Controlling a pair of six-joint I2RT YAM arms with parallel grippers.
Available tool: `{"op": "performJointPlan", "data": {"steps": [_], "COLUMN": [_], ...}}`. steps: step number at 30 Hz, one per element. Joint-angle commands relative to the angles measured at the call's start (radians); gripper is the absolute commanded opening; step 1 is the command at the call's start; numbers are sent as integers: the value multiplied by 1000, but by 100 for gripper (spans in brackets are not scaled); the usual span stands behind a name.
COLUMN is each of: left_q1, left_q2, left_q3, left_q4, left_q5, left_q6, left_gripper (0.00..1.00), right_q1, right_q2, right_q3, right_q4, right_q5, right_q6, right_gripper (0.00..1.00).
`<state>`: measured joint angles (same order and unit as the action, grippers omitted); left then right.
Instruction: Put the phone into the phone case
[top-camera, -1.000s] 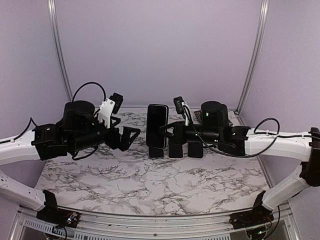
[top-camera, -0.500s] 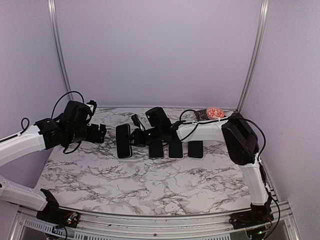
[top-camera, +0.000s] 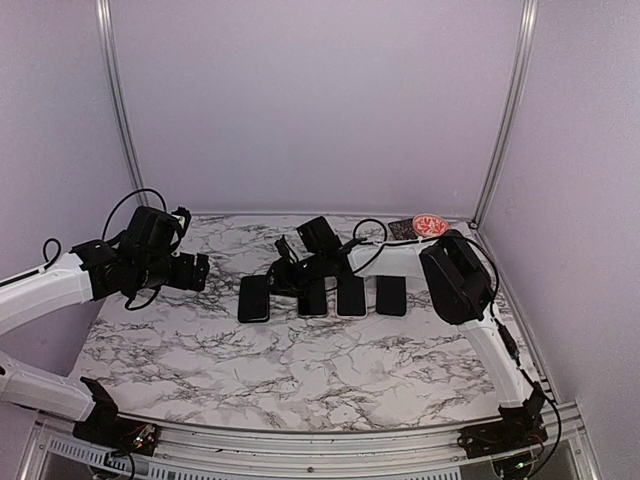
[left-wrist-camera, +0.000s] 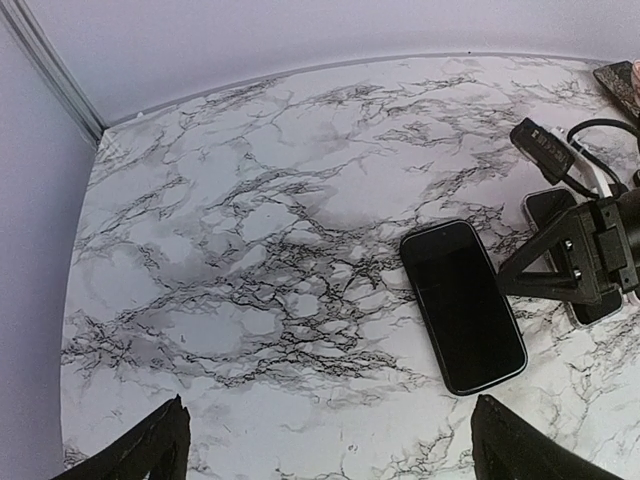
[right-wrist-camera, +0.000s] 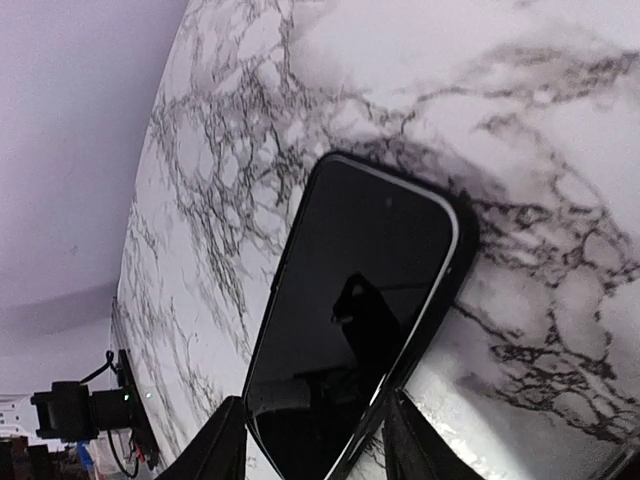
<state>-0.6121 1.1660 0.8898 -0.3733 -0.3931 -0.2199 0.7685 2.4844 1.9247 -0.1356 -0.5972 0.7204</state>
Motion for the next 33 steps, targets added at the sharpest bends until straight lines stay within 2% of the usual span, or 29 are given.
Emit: {"op": "performJointPlan", "data": {"steps": [1, 5, 7, 12, 19, 24, 26, 30, 33], "left_q1": [11, 14, 14, 17, 23, 25, 25, 25, 25], "left_q2": [-18, -12, 3, 13, 9, 5, 4, 9, 16], "left_q3": [-18, -26, -25, -22, -30, -35, -35, -35, -35], "left_q4": [6, 11, 12, 11, 14, 13, 14, 14, 14], "left_q5": [16, 34, 57, 66, 70, 69, 72, 76, 88], "left_q6": [10, 9, 3, 9, 10, 12, 13, 13, 12], "left_gripper": [99, 99, 99, 99, 99, 99, 99, 99, 99], "right_q1": [-7, 18, 48, 104, 107, 107, 107, 110, 108], "right_q2": [-49, -109, -136, -131, -84, -49, -81, -136, -196], "right_q3": [146, 115, 85, 46, -153, -244, -242, -131, -118], "right_q4": [-171, -267, -263, -161, -14, -29, -27, -94, -15], "right_q5": [88, 223, 286, 205, 165, 225, 242, 244, 186], "right_q6": [-134, -211, -241, -283, -158, -142, -148, -195, -170], "right_gripper": [46, 47, 42, 0, 0, 0, 0, 0, 0]}}
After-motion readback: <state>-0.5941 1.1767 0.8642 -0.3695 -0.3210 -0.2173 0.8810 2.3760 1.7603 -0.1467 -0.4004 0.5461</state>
